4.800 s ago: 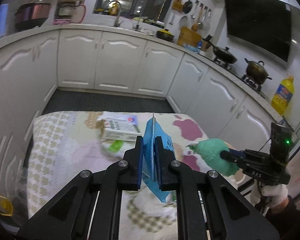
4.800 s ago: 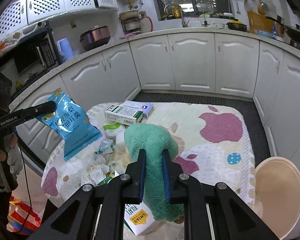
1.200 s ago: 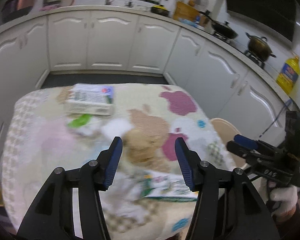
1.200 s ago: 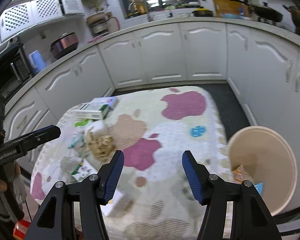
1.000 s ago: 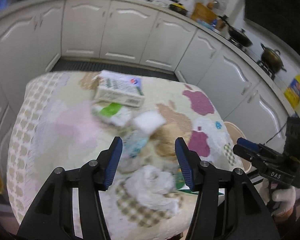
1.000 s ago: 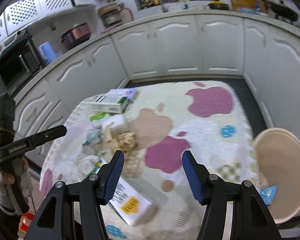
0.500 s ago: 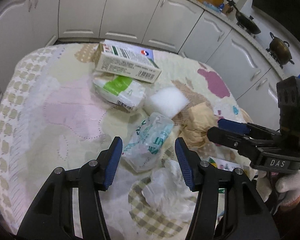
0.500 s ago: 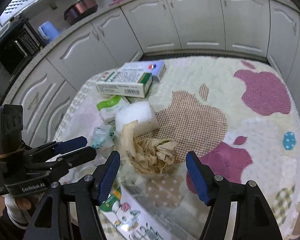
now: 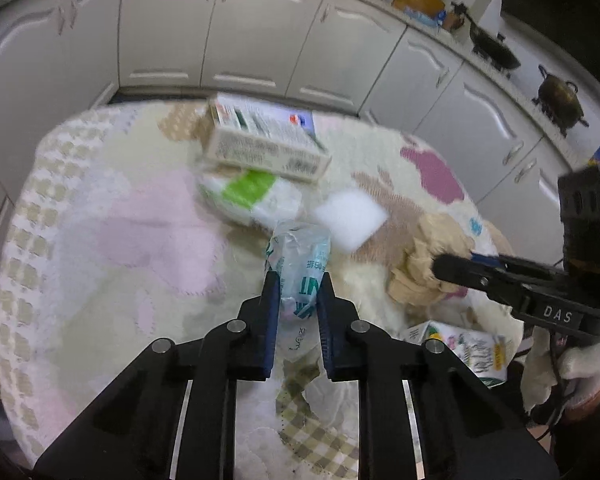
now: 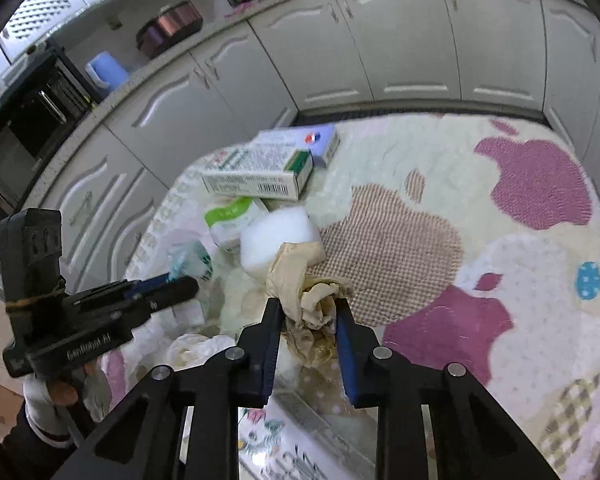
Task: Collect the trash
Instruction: 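Grasp the clear plastic wrap with the left tool while the right tool grasps the crumpled tissue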
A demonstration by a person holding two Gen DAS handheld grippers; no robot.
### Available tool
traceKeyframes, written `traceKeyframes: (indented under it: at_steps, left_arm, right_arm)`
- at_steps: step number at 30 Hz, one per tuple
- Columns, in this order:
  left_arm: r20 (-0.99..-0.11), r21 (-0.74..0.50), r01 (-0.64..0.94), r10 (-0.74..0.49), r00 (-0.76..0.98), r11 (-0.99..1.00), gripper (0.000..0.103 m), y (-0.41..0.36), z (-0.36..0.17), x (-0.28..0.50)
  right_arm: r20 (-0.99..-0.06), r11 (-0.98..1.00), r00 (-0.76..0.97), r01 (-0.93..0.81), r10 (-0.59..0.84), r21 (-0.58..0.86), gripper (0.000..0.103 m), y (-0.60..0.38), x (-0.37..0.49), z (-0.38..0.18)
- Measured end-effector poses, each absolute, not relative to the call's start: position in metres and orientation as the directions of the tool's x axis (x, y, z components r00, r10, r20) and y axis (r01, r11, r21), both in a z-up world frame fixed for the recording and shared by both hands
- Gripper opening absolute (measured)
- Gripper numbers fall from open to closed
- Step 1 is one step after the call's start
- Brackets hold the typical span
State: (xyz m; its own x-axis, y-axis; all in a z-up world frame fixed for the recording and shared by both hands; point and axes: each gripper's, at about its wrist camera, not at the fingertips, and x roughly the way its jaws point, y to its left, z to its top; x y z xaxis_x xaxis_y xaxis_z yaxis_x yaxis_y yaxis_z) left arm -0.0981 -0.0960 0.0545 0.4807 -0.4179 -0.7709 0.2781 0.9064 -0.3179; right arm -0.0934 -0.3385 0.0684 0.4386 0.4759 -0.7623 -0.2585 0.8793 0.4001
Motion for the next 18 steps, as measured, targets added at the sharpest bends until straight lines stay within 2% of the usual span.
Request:
traceKeyframes:
  at_steps: [10,18]
  left_arm:
    - [-0.704,-0.293,0.353,-0.451,0.550,0.888,0.015,-0.125,0.105,-0.123]
    - [-0.690,-0.260,0.426,-0.475,0.546,0.867,0.015,-0.173,0.119,-0.138]
  right_arm:
    - [-0.691,0.876,0.540,-0.257,0.481,0.408,0.025,-0.371,-0.134,0.107]
    - [-0.660,0.895,0.610,-0.231,0.439,0.382,0.025,-0.404,-0.160,0.129]
